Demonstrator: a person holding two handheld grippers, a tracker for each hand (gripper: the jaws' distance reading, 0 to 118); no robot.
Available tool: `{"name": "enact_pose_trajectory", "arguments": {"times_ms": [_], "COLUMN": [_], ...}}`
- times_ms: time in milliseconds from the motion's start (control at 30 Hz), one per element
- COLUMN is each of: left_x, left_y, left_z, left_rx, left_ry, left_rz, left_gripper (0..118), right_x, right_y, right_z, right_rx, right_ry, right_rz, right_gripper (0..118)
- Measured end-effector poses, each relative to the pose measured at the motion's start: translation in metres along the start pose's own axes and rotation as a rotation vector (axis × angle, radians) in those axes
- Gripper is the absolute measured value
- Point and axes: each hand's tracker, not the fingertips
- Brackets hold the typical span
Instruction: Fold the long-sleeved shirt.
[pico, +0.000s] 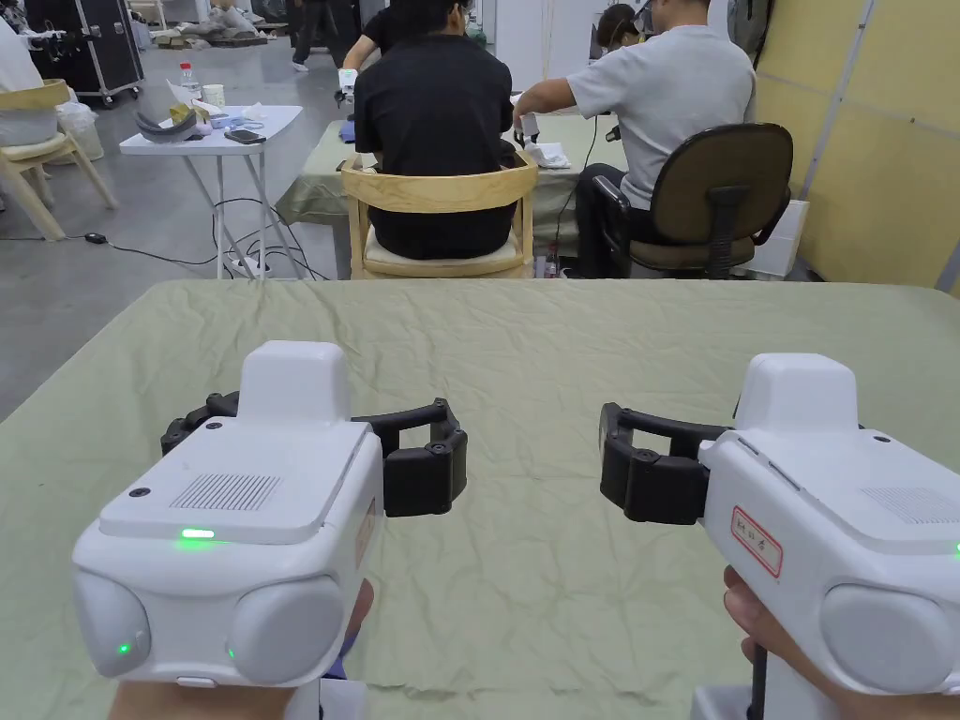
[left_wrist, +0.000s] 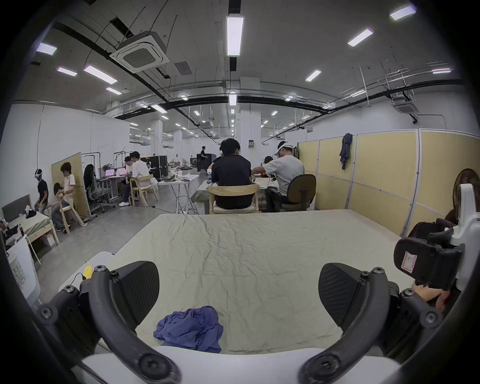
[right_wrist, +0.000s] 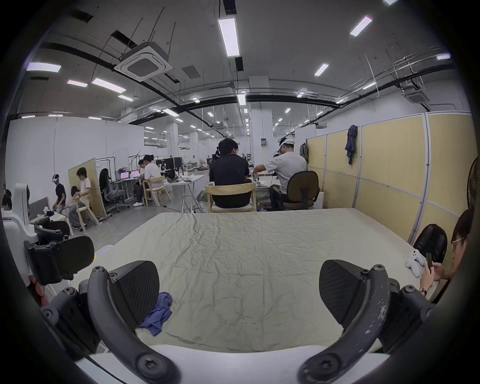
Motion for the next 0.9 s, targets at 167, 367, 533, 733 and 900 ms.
{"name": "enact_pose_trajectory", "arguments": {"times_ms": [167,367,533,733,900], "left_x": [-0.0002,0.0,0.0004,0.0011,0.0004], "left_y": [0.0011,0.0014,0.0014,0.0016,0.0006], "left_z": [0.0014,0.0016,0.0012,0.0011,-0.0006], "left_rx": [0.013,0.003,-0.005,-0.006,-0.014], "left_ry": [0.001,-0.005,-0.014,-0.015,-0.022], "left_rz": [0.012,0.013,0.009,0.011,0.008], "left_gripper": [118,118,118,118,118], "right_x": [0.0002,0.0,0.0012,0.0026,0.0034], "right_y": [-0.0002,-0.0007,-0.0005,-0.0015,-0.0016], "right_z": [-0.0006,0.0001,0.0001,-0.0004,-0.0003], "right_rx": [-0.01,-0.004,-0.007,-0.011,-0.011], "right_ry": [0.001,-0.003,0.002,-0.004,-0.009], "right_rz": [0.001,0.0,0.0,-0.008,-0.012], "right_gripper": [118,118,118,118,118]}}
